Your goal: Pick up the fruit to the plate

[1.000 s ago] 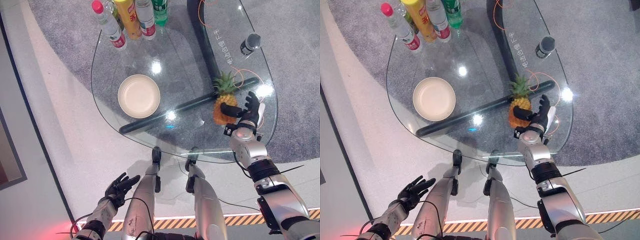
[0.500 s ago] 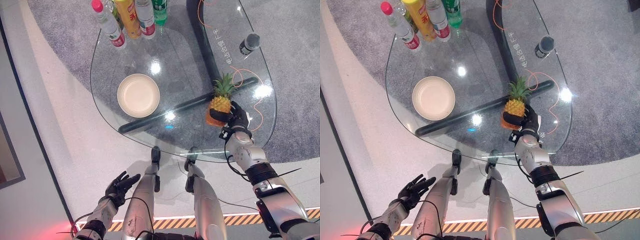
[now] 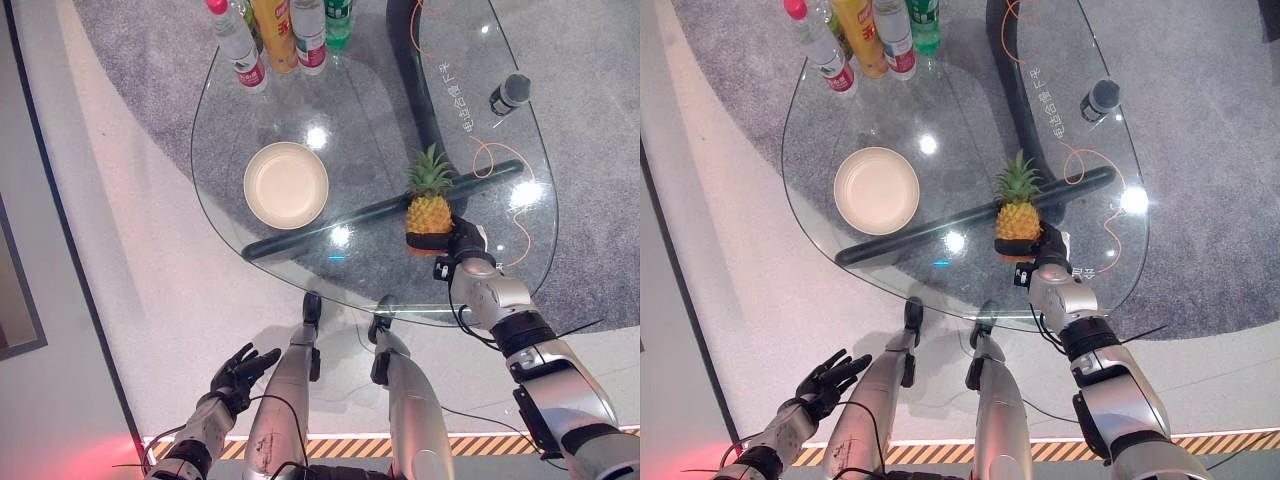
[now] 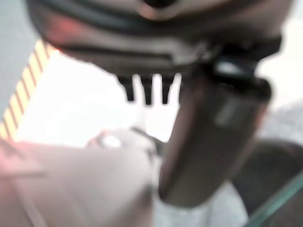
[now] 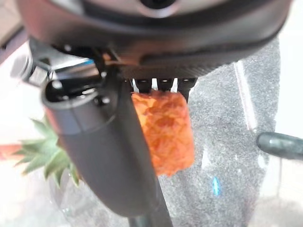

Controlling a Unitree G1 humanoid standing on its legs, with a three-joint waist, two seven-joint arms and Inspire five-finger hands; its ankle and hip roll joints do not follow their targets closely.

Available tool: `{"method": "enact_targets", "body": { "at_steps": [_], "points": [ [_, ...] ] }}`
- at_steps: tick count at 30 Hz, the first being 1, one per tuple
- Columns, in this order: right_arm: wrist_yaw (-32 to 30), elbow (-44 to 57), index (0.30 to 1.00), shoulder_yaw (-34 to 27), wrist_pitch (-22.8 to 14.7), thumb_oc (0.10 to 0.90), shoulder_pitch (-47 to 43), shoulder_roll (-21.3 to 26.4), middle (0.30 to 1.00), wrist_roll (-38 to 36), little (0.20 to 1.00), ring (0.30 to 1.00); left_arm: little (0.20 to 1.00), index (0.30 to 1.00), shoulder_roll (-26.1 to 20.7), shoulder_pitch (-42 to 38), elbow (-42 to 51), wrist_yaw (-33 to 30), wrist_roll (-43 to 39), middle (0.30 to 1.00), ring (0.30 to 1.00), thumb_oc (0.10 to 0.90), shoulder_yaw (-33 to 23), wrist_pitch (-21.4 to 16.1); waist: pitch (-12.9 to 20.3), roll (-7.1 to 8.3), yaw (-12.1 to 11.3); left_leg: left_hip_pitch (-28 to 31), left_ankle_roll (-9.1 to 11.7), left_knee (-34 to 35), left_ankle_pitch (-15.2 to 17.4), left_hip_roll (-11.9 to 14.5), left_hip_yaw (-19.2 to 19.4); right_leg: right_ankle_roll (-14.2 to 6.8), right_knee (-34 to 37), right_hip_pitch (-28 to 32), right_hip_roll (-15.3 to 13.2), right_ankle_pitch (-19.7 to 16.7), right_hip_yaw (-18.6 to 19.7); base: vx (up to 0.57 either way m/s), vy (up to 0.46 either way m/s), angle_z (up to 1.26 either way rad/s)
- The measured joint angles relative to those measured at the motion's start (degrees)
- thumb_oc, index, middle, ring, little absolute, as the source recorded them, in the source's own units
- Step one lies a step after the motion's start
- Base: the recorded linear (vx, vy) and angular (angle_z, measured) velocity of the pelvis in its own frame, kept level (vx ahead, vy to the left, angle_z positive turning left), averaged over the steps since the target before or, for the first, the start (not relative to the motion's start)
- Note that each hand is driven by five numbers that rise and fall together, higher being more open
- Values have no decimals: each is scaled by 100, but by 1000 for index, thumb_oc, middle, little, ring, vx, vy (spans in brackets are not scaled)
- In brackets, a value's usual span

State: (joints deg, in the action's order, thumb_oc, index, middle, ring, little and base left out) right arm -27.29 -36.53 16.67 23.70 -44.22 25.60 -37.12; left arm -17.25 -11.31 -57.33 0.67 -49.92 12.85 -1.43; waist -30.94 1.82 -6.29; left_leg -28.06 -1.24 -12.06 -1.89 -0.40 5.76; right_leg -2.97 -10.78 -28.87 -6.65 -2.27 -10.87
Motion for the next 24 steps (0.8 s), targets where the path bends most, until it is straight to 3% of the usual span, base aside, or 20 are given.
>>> {"method": "enact_targets", "body": {
  "at_steps": [1,2,3,11,20,24],
  "points": [
    [6,-29,547,4,44,388,-34,0,547,-1,488,547,900,900,0,0,1,1,0,900,900,800,0,0,1,2,0,0,0,0,0,-2,-1,0,0,0,-1,0,-1,0,0,0],
    [10,-77,361,11,97,171,-86,0,361,-3,271,361,900,900,0,-1,2,1,0,900,900,800,0,-1,1,2,1,0,0,0,0,-2,-2,0,0,1,-1,0,0,0,0,0],
    [11,-94,300,17,165,100,-139,0,300,0,200,300,900,900,-1,-1,0,0,-1,900,900,800,-1,-4,1,2,-2,0,0,-3,-1,-1,-5,0,-2,1,0,0,-1,0,0,0],
    [-5,-255,300,148,393,100,-327,56,300,5,200,300,900,900,0,-1,2,0,-3,900,900,800,0,0,1,1,-38,1,0,-16,-3,-1,-24,7,-27,3,-3,-5,-43,0,0,0],
    [-110,-346,300,148,405,100,-354,59,300,4,200,300,900,900,0,-1,7,-9,-64,900,900,800,-1,-29,0,-1,-106,-5,10,-38,-6,-1,-73,20,-109,2,-24,32,-120,-3,10,4],
    [-142,-353,300,148,394,100,-348,61,300,19,200,300,900,900,1,-1,29,-67,-107,900,900,800,-8,-211,0,-2,-138,-14,10,-65,-6,-1,-76,20,-120,3,-26,32,-121,0,0,0]
  ]
}}
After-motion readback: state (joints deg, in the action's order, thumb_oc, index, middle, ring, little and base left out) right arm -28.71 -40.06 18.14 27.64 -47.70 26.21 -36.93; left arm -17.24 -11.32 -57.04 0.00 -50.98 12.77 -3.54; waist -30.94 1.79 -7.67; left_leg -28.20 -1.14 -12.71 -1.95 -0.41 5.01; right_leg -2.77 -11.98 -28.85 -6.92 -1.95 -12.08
